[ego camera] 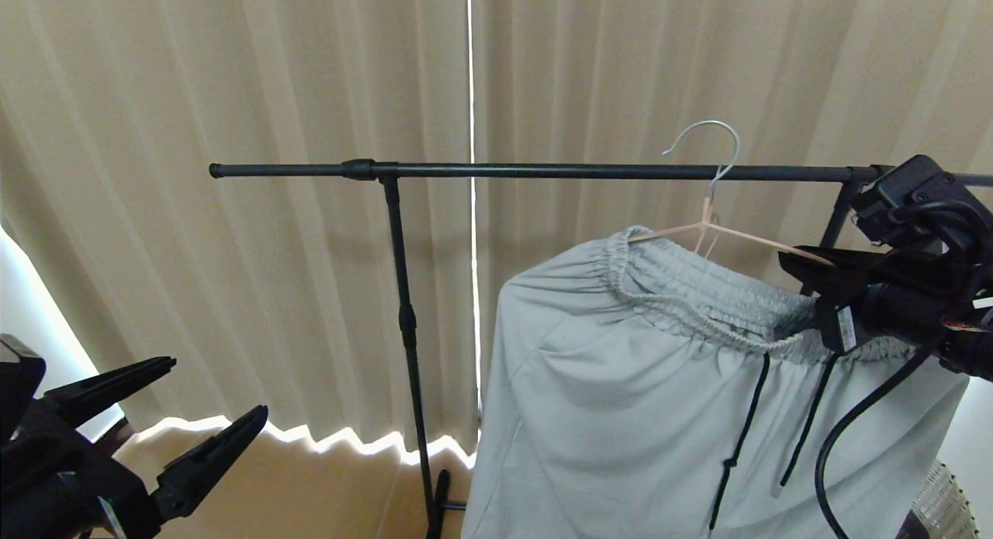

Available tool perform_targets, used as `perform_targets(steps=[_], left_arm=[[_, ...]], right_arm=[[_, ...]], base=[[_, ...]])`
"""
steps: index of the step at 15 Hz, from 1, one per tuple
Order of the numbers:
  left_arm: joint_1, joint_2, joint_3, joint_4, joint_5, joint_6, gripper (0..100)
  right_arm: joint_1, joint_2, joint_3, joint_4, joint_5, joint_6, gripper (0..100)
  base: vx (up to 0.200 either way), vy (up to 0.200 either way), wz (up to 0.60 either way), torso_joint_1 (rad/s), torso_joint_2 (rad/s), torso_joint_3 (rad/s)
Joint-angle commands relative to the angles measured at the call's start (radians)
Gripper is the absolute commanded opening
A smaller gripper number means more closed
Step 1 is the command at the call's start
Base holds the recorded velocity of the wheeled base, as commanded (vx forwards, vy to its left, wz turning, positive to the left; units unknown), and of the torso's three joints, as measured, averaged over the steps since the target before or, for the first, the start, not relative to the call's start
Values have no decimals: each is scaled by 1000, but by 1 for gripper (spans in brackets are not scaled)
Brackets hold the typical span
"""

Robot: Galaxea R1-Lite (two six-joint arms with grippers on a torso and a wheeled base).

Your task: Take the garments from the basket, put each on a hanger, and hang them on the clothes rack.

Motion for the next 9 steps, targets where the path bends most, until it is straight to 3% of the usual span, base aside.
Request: perform_targets(steps=[1,4,9], left_arm=[[0,2,0,0,0,1,100],[0,1,5,-1,0,1,100],[0,-1,7,-1,0,2,100]], right_arm=[[1,5,5,0,-1,1,0],[1,16,11,0,-1,15,0],[1,19,15,3,-20,29,0]], base=[[200,0,0,17,-2,-2],[200,0,0,7,1,2],[0,0,0,0,0,0]])
